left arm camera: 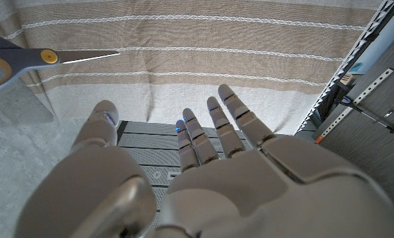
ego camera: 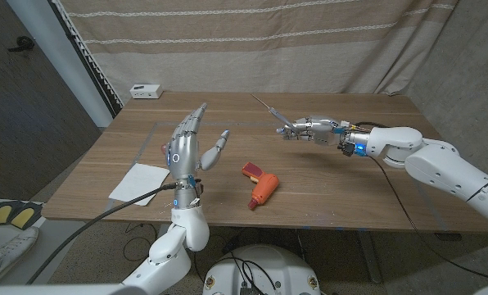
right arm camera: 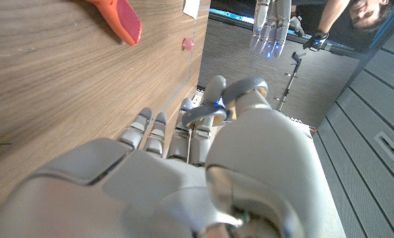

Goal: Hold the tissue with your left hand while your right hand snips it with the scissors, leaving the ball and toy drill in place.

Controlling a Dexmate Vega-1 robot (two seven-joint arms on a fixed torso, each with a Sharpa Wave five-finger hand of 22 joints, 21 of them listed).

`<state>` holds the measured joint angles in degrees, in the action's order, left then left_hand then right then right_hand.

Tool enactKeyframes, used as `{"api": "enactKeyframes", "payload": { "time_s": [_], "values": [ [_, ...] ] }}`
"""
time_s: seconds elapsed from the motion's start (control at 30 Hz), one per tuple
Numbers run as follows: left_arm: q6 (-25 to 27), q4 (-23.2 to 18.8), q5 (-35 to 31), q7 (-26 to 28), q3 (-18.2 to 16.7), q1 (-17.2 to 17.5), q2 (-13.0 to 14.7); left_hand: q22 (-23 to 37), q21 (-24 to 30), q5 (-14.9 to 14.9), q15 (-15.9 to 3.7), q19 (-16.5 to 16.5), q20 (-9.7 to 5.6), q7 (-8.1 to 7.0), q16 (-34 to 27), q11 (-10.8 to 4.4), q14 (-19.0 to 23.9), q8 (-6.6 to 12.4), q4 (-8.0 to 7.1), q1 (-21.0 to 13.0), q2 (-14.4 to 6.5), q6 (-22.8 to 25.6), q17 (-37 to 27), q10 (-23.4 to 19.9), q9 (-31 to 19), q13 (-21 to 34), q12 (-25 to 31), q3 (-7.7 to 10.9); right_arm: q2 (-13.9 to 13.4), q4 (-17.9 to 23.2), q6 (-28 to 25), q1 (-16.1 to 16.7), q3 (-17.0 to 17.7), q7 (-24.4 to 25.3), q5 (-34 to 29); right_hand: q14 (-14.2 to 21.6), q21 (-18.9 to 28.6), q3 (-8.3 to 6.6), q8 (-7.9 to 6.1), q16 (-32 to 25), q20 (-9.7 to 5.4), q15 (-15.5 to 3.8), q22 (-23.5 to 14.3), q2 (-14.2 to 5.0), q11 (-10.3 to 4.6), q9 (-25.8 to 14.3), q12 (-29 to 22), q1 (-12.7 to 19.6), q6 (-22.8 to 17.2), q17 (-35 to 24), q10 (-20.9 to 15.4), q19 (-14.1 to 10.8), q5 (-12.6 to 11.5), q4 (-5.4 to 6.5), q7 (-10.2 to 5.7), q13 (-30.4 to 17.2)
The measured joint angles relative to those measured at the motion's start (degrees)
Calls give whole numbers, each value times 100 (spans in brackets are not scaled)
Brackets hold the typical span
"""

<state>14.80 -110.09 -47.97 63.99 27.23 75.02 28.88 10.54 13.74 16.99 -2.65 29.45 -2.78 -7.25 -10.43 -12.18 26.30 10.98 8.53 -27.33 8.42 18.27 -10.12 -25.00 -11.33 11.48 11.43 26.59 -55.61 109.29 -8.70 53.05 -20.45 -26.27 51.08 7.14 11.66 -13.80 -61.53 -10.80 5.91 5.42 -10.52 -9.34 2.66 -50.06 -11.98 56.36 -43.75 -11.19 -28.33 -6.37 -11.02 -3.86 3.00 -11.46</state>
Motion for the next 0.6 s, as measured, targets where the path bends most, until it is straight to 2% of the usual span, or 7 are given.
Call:
{"api": "enactKeyframes", "payload": {
  "time_s": [0.17, 0.23, 0.27, 0.3, 0.43, 0.6],
  "values": [
    [-26, -28, 26, 0, -43, 67, -92, 0, 0, 0, 0, -62, 0, 11, 0, 0, 0, 0, 0, -29, 29, -11, 0, 0, 0, 0, 0, 0, 116, -111, 41, 3, 20, -90, 199, 22, 0, -16, -12, 0, -9, -22, 0, 0, 0, 2, 0, 0, 0, 0, 0, -9, 8, 16, 0, 0],
    [-57, -41, 48, 0, -62, 93, -131, 0, -30, 0, -9, -105, 1, 11, 0, 0, -9, 0, 0, -29, 29, -11, 0, 0, 0, 0, 0, 0, 172, -155, 87, 18, 36, -125, 271, 8, 0, -16, -13, 0, -7, -35, 0, 0, -1, -19, 0, 0, 54, 0, 48, -7, 15, 16, -54, 0],
    [-76, -48, 59, 0, -67, 106, -148, 0, -42, 0, -8, -124, 0, 11, 0, 0, -37, 0, 0, -29, 29, -11, 0, 0, 0, 0, 0, 0, 202, -182, 122, 32, 46, -145, 303, -23, 0, -16, -14, 0, 19, -49, 0, 0, 2, -52, 0, 0, 77, 0, 85, 15, 16, 16, -77, 0],
    [-80, -50, 63, 0, -69, 110, -155, 0, -43, 0, 0, -124, 1, 11, 0, 13, -61, 0, 0, -29, 29, -11, 0, 12, 0, 0, 0, 0, 212, -191, 134, 37, 49, -153, 313, -70, 0, -17, -18, 0, 110, -58, 0, 6, 21, -75, 29, -8, 114, 0, 109, 40, 14, 17, -96, 0],
    [-126, -66, 108, 0, -70, 150, -218, 0, -43, 0, 0, -125, 1, 11, 0, 31, -61, 0, 0, -29, 29, -10, -1, 31, 0, 0, 0, 0, 316, -268, 262, 90, 87, -225, 404, -157, -18, 0, -223, 11, 224, -48, 0, -16, -20, -125, 33, -135, 297, 0, 185, 139, -51, 53, -177, 0],
    [-161, -79, 153, 0, -50, 179, -272, -16, -43, 0, 0, -176, 10, 11, 0, 31, -61, 0, 0, -29, 29, -10, -1, 31, 0, 0, 0, 0, 450, -370, 353, 143, 122, -304, 489, -195, -23, 40, -278, 22, 207, -72, 0, -16, -21, -114, 33, -208, 337, 28, 247, 169, -92, 93, -216, -15]
  ]
}}
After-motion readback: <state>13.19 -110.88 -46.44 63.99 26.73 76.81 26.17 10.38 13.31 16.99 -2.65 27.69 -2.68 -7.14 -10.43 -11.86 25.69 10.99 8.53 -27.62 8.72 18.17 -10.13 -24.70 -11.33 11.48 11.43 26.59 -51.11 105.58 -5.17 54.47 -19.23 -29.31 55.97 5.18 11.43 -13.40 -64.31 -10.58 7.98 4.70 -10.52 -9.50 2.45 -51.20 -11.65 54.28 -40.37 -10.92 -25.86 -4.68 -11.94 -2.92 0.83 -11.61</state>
